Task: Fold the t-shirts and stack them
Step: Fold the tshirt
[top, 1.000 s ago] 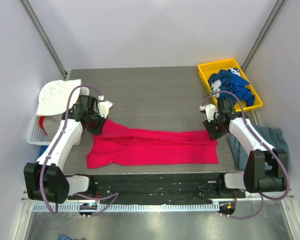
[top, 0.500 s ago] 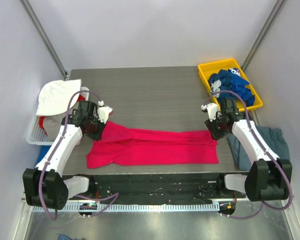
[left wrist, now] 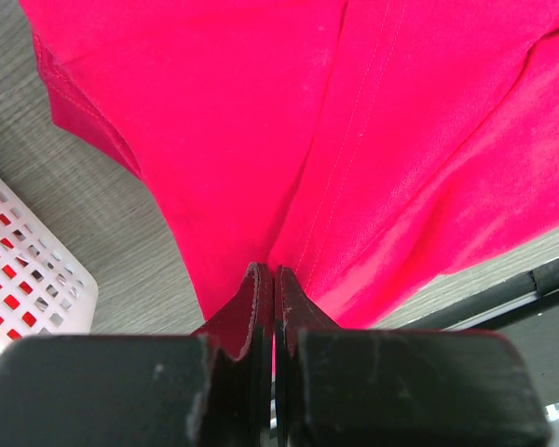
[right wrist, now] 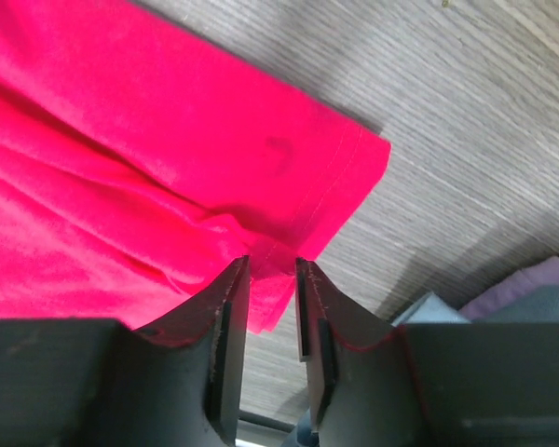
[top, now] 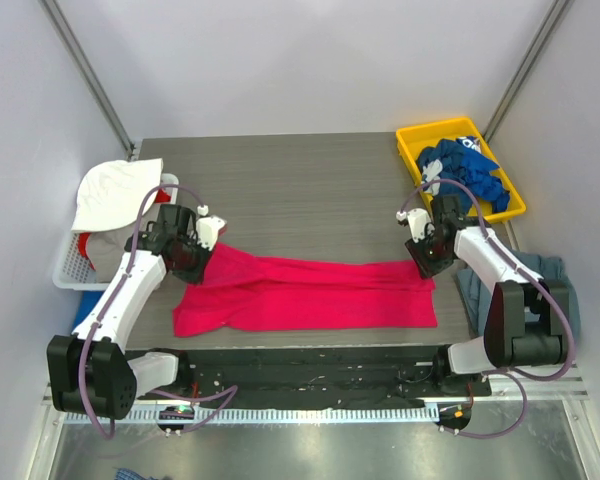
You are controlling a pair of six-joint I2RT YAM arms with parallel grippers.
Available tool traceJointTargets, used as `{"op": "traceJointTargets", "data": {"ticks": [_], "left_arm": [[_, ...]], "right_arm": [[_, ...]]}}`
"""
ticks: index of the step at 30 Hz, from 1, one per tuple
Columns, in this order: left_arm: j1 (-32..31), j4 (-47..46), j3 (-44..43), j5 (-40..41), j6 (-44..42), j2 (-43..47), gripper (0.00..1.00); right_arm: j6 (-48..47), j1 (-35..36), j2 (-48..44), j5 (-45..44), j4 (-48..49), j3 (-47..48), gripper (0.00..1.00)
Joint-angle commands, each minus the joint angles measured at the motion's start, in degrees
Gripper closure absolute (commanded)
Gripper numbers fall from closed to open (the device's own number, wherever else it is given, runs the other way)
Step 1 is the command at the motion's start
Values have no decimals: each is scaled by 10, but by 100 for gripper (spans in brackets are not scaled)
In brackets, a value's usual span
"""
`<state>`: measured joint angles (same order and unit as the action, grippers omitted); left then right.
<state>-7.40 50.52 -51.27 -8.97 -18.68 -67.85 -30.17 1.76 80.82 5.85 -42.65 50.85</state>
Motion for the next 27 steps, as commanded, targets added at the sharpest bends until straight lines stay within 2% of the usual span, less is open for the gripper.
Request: {"op": "traceJointTargets", "data": {"ticks": [1, 10, 13, 17, 27], "left_arm": [[-1, -16, -2, -3, -3, -1, 100], [-2, -17, -2, -4, -1, -3, 100], [-2, -17, -4, -4, -1, -3, 100], [-1, -16, -7, -5, -1, -6, 100], [-2, -16, -8, -7, -2, -4, 100]], "right_arm": [[-7, -1, 8, 5, 26, 14, 68], [-12, 0, 3, -2, 24, 7, 70], [-11, -1, -11, -6, 19, 6, 69], [-11, 0, -29, -5, 3, 7, 60], [-12, 0, -42, -6, -3, -8, 60]]}}
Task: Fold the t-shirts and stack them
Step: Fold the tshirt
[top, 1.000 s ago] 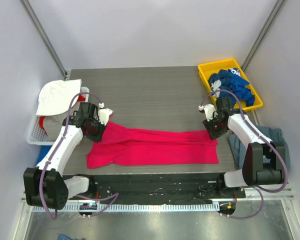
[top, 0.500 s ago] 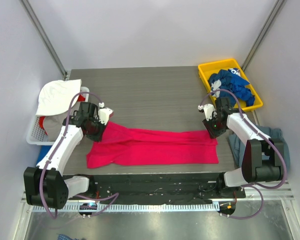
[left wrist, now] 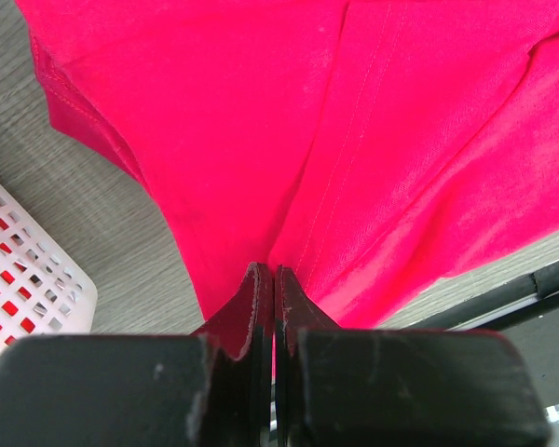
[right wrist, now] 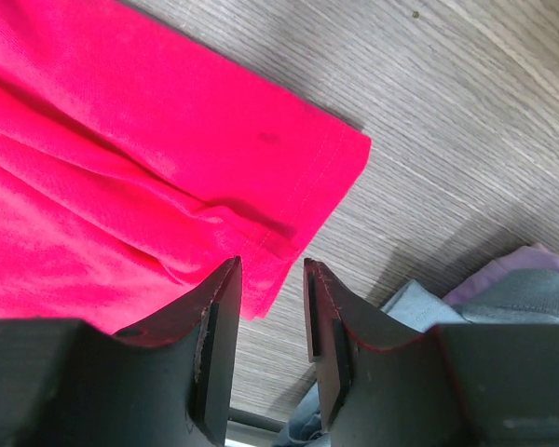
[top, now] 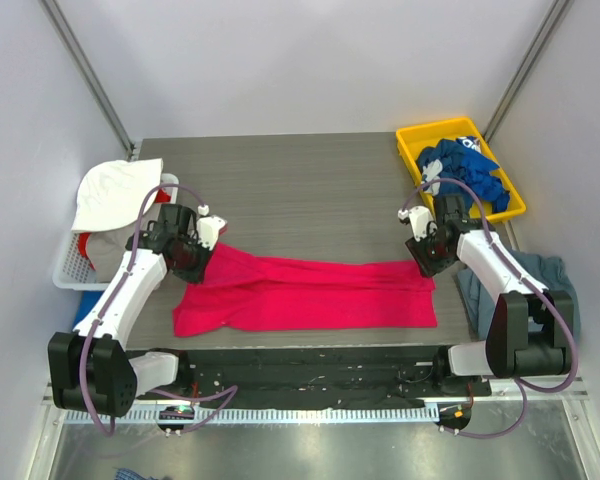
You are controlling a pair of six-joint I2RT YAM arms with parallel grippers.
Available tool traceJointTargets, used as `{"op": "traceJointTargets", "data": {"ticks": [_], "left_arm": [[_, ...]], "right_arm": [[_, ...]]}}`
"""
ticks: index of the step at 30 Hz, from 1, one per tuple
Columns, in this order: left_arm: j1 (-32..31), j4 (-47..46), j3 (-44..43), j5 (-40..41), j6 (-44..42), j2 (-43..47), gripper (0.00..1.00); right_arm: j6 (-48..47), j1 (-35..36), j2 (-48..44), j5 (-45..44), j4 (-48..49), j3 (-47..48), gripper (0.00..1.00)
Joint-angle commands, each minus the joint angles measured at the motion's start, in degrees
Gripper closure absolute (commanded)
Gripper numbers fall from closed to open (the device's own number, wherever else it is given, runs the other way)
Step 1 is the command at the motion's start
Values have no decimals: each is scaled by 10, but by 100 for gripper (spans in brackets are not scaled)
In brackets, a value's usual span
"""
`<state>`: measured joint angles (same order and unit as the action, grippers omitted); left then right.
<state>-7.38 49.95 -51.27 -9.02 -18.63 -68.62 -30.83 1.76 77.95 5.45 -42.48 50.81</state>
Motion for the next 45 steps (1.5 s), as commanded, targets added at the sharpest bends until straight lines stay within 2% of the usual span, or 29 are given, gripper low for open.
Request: {"op": "traceJointTargets", "data": {"ticks": [1, 20, 35, 38, 39, 42, 45], "left_arm": [[-2, -9, -8, -5, -3, 4, 100], [-2, -16, -6, -7, -3, 0, 100], [-1, -28, 0, 5, -4, -11, 100], [-1, -33, 3, 7, -4, -13, 100], [-2, -34, 3, 7, -5, -13, 100], [-2, -33, 4, 4, -4, -20, 100], [-2, -29, 7, 7, -8, -30, 100]], "right_arm": [[-5, -1, -13, 0, -4, -10, 60], [-6, 0, 4, -3, 21, -30, 61], [-5, 0, 33, 8, 35, -29, 67], [-5, -1, 28, 6, 34, -31, 73], [-5, 0, 27, 4, 35, -32, 82], [-5, 0, 19, -2, 30, -32, 99], [-4, 0, 8, -4, 23, -29, 99]]}}
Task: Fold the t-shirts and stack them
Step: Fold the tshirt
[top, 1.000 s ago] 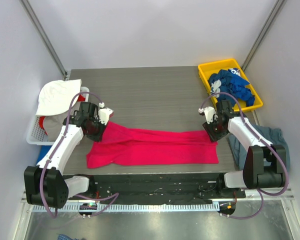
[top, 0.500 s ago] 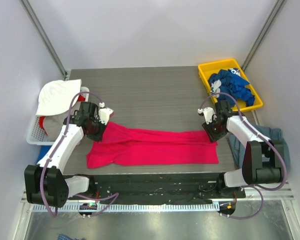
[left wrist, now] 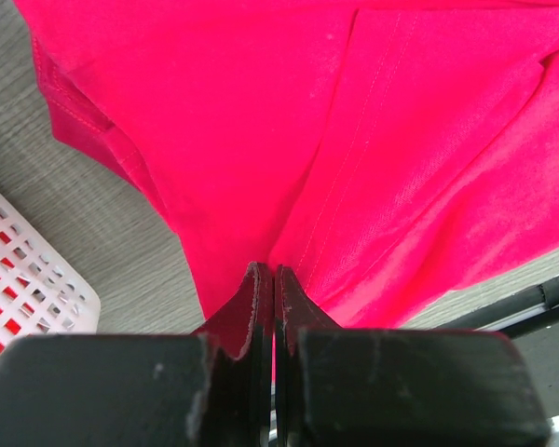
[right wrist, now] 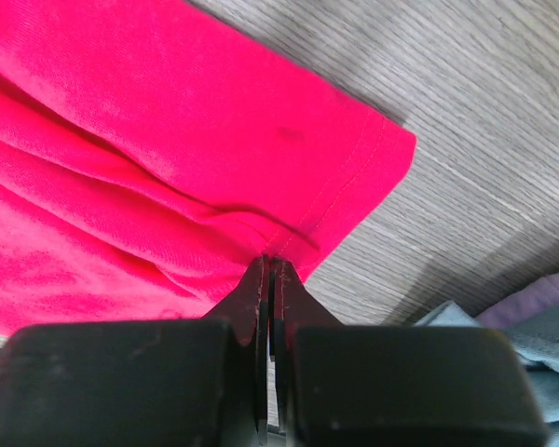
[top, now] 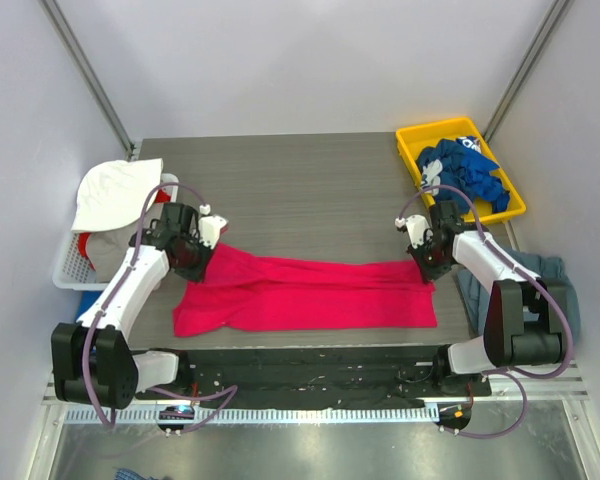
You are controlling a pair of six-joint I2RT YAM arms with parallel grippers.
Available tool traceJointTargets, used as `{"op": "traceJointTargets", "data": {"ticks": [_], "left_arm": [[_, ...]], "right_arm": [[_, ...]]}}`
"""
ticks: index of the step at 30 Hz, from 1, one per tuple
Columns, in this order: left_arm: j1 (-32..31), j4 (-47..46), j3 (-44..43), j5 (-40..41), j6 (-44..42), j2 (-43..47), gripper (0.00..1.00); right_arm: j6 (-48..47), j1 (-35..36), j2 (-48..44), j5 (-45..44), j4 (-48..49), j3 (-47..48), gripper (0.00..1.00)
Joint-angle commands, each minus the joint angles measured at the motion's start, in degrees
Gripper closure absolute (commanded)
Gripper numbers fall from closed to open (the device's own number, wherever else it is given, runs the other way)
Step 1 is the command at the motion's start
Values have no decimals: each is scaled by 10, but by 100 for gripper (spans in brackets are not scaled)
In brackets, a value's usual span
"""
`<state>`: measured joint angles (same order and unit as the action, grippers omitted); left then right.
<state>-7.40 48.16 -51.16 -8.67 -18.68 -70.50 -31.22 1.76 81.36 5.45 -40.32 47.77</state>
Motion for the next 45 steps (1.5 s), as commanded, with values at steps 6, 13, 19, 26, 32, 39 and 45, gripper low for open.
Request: {"op": "traceJointTargets", "data": {"ticks": [6, 13, 19, 26, 32, 39, 45], "left_arm": [[-2, 2, 11, 3, -7, -21, 99], [-3, 31, 17, -10, -2, -8, 100], [-6, 37, 33, -4, -7, 1, 100], [-6, 33, 30, -2, -9, -9, 100], [-7, 27, 24, -3, -9, -24, 100], [-7, 24, 15, -1, -7, -40, 100], [-6, 19, 11, 0, -7, -48, 100]], "right_arm": [[5, 1, -52, 3, -27, 28, 99], [9, 0, -81, 3, -56, 58, 99], [12, 0, -91, 3, -60, 59, 99], [13, -1, -54, 2, -28, 77, 99], [14, -1, 8, -1, -7, 123, 99], [14, 0, 50, -9, 1, 172, 99], [16, -1, 63, -18, 1, 210, 99]]}}
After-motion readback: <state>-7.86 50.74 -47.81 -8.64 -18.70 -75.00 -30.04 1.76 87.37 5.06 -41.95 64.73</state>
